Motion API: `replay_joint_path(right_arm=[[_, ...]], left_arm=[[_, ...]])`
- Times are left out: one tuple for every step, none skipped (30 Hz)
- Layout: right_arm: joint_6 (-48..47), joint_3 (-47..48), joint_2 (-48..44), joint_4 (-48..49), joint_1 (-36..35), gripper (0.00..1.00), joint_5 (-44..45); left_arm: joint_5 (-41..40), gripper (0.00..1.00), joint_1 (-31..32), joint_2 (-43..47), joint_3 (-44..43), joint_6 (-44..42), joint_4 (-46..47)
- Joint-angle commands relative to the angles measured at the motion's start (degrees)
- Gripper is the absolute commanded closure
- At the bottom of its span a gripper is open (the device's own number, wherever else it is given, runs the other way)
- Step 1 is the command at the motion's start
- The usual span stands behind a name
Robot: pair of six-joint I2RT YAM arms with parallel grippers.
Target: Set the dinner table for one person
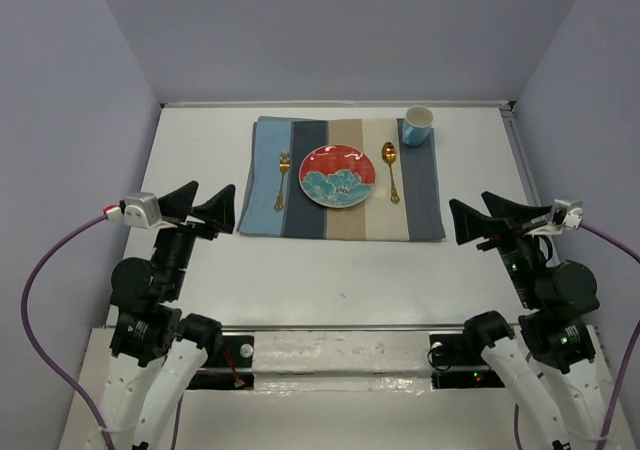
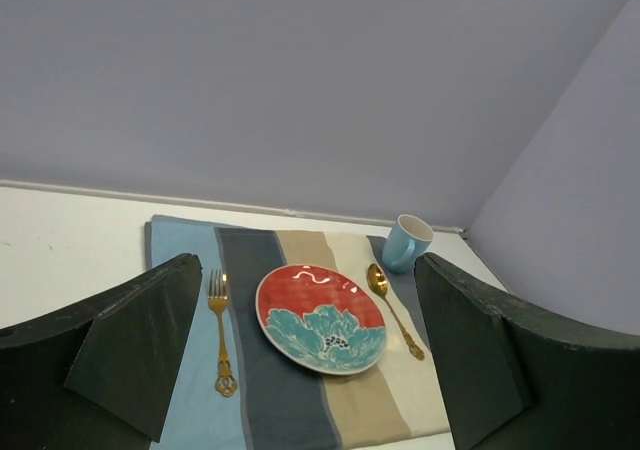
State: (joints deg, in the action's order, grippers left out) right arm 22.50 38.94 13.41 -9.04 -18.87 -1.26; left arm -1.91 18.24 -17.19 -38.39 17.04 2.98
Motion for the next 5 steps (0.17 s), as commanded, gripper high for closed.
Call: replay_joint_path(right_arm=[[0.70,0.44,-1.28,-0.89,-0.46,0.00,2.93],[0.79,0.44,-0.32,-0.89,-0.46,0.00,2.75],[0.96,0.52,0.30,-0.98,-0.46,0.00,2.49],[0.97,0.70,0.82,-0.89,-0.46,0.00,2.23],[1.05,1.31,1.35,-0.89,-0.46,0.00,1.79]], left_arm=[[3.39,0.01,-0.31,-1.35,-1.86,0.19,3.78],[3.49,0.01,-0.31,-1.27,-0.91,0.36,4.05],[3.49,0.01,-0.31,-1.18,-0.46,0.54,4.22],[3.67,0.01,-0.40,-1.00,-0.11,0.54,4.40],[4.02,0.01,-0.31,-1.00,0.24,0.54,4.75]])
